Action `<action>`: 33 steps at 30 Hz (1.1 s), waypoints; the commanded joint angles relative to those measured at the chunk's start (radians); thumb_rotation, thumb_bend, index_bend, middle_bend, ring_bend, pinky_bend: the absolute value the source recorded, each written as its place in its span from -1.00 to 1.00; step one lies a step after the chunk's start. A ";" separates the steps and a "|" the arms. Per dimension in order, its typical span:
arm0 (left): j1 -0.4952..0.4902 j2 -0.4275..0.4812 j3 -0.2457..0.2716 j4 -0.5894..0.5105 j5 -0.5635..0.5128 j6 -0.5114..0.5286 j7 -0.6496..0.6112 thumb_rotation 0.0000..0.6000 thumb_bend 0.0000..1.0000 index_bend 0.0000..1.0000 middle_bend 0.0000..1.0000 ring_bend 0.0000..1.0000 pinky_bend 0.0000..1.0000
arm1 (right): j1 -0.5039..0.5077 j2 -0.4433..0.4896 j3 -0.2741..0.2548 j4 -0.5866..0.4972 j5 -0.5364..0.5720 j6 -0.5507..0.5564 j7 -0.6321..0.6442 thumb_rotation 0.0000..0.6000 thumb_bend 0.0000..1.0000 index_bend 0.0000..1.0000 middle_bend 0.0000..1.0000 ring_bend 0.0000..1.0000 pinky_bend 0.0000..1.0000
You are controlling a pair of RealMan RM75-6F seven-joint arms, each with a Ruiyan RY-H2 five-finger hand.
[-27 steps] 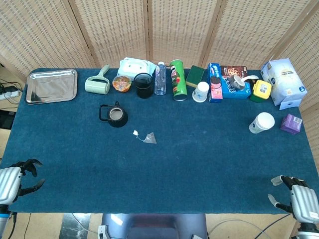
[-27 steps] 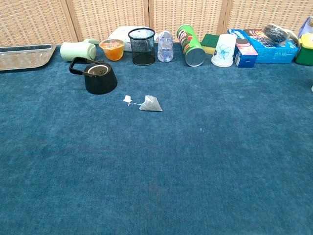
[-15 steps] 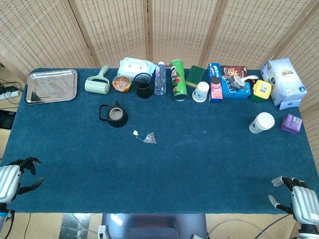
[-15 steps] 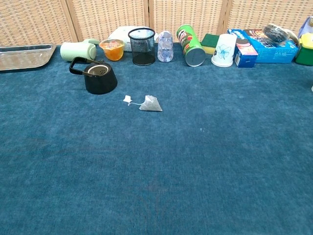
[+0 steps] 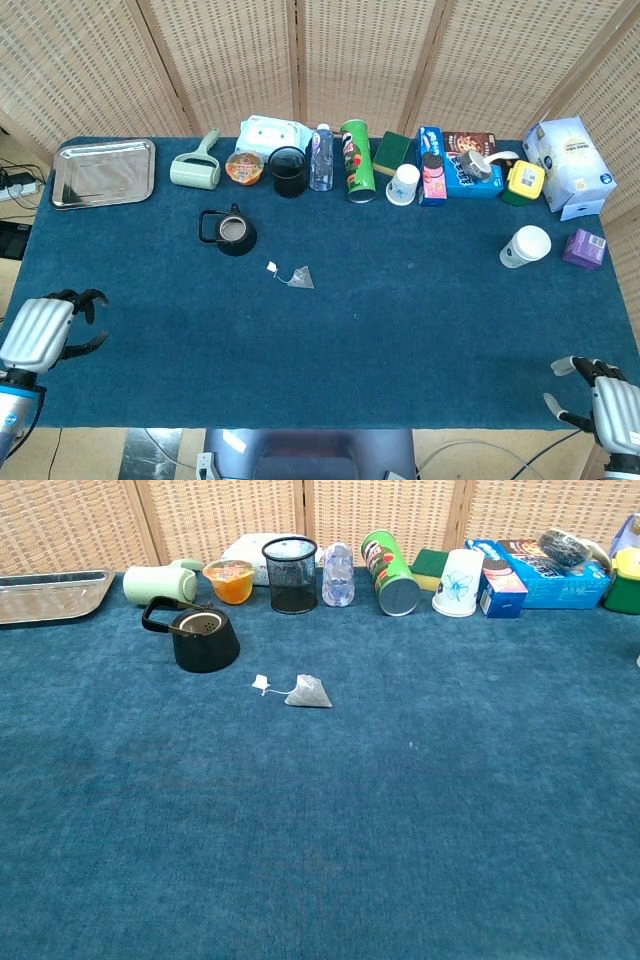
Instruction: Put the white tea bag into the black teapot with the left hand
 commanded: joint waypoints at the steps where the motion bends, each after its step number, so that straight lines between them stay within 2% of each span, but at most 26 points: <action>1: -0.051 -0.005 -0.031 -0.011 -0.033 -0.052 0.065 1.00 -0.46 -0.20 0.20 0.04 0.22 | -0.003 0.001 0.002 0.005 0.005 0.000 0.007 1.00 -0.45 -0.19 -0.11 -0.27 -0.38; 4: -0.101 -0.010 -0.052 -0.019 -0.048 -0.098 0.136 1.00 -0.46 -0.20 0.37 0.23 0.39 | -0.003 0.003 0.003 0.008 0.010 -0.003 0.012 1.00 -0.45 -0.19 -0.11 -0.27 -0.38; 8: -0.164 -0.031 -0.076 -0.012 -0.069 -0.148 0.233 1.00 -0.45 -0.20 0.87 0.66 0.67 | -0.001 0.002 0.004 0.014 0.015 -0.012 0.017 1.00 -0.45 -0.19 -0.11 -0.27 -0.38; 11: -0.209 -0.055 -0.095 0.002 -0.101 -0.185 0.302 1.00 -0.44 -0.20 0.99 0.78 0.74 | 0.000 0.002 0.003 0.017 0.020 -0.020 0.019 1.00 -0.45 -0.19 -0.11 -0.26 -0.38; 18: -0.296 -0.097 -0.127 0.027 -0.194 -0.262 0.386 1.00 -0.35 -0.19 1.00 0.97 0.88 | -0.001 0.000 0.006 0.021 0.032 -0.028 0.021 1.00 -0.45 -0.19 -0.11 -0.24 -0.38; 22: -0.353 -0.146 -0.145 0.068 -0.231 -0.307 0.390 1.00 -0.18 -0.15 1.00 0.99 0.89 | -0.002 0.000 0.011 0.022 0.037 -0.025 0.023 1.00 -0.45 -0.19 -0.11 -0.24 -0.38; 33: -0.483 -0.254 -0.166 0.170 -0.378 -0.411 0.421 1.00 -0.14 -0.15 1.00 0.99 0.89 | -0.008 0.005 0.019 0.029 0.064 -0.035 0.030 1.00 -0.45 -0.19 -0.11 -0.24 -0.38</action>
